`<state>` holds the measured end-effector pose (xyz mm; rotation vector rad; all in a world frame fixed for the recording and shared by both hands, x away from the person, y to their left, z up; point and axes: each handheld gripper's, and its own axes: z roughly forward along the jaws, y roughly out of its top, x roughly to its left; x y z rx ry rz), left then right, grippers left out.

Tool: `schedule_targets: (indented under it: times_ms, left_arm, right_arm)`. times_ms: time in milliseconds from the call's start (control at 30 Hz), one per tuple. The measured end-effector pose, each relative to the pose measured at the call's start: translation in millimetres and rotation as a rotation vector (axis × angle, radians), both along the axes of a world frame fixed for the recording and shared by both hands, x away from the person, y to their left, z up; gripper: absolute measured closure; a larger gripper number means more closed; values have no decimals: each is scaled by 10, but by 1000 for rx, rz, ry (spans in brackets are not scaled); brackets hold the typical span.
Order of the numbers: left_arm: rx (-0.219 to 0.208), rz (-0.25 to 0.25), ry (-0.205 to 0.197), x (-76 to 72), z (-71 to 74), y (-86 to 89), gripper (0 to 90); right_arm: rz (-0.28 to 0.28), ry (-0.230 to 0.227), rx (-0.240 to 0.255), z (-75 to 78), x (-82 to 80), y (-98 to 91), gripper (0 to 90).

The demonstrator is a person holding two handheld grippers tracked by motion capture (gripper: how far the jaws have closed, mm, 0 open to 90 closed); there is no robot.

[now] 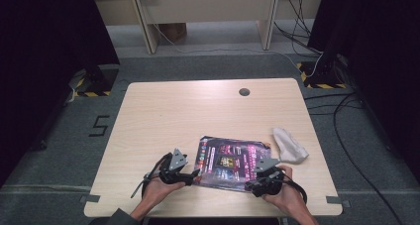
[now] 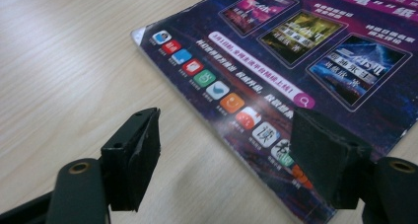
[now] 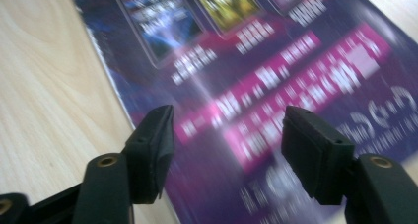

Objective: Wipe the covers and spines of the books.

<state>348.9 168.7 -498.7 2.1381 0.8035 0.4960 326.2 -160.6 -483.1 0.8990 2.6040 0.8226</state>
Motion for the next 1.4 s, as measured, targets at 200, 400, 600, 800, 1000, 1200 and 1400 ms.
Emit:
schedule_targets:
  times_ms: [200,400,600,800,1000,1200,1400]
  left_arm:
    - [19,-67,12,34,-40,-122,309]
    - [21,-85,8,74,-59,-174,316]
    - [22,-114,10,108,-62,-248,317]
    - [18,-143,18,165,-96,-306,321]
    - [-4,-171,83,159,-114,-307,357]
    - [-14,-171,113,70,-116,-259,358]
    - [-1,-153,139,-92,-92,-237,376]
  right_arm:
    - [-97,27,50,-52,-55,-190,330]
    - [-142,33,71,-92,-140,-292,297]
    - [-156,47,84,-118,-176,-332,290]
    - [-144,50,67,-144,-210,-316,269]
    - [-149,51,77,-143,-173,-327,274]
    - [-145,39,63,-134,-45,-346,290]
    - [-145,32,70,-140,217,-378,301]
